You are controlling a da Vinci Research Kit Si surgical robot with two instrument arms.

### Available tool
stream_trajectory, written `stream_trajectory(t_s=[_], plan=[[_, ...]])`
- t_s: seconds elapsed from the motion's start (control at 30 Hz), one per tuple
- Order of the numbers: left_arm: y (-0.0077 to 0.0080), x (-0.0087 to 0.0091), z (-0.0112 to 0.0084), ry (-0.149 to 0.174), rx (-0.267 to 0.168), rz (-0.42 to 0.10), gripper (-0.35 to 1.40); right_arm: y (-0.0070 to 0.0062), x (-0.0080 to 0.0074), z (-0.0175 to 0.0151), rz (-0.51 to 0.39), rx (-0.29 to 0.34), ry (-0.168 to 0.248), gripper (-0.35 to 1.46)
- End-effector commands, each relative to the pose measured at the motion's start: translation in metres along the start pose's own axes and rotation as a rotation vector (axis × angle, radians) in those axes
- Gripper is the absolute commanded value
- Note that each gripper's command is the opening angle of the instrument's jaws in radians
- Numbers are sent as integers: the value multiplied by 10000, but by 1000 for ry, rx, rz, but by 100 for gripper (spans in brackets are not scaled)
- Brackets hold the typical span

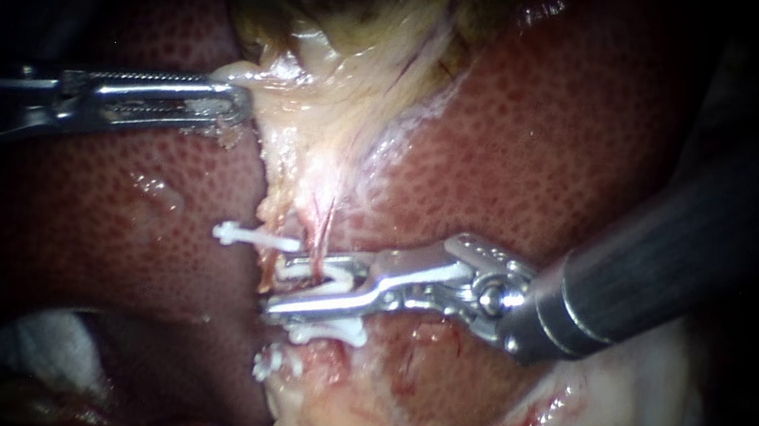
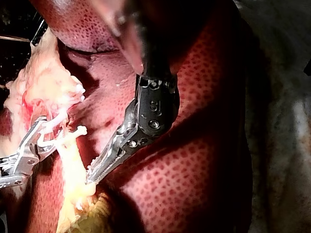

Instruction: Clipping third clip right tube

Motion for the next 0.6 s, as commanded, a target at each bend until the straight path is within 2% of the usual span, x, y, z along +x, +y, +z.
stream_trajectory(t_s=[0.03,0.27,0.6], plan=[[0,0,0,-1,-1,0,-35,0,1,-2,0,0,-1,42],[-1,0,0,-1,-1,0,-35,9,3,-10,0,-7,4,43],[-1,0,-1,-1,-1,0,-35,29,9,-28,0,-53,39,44]])
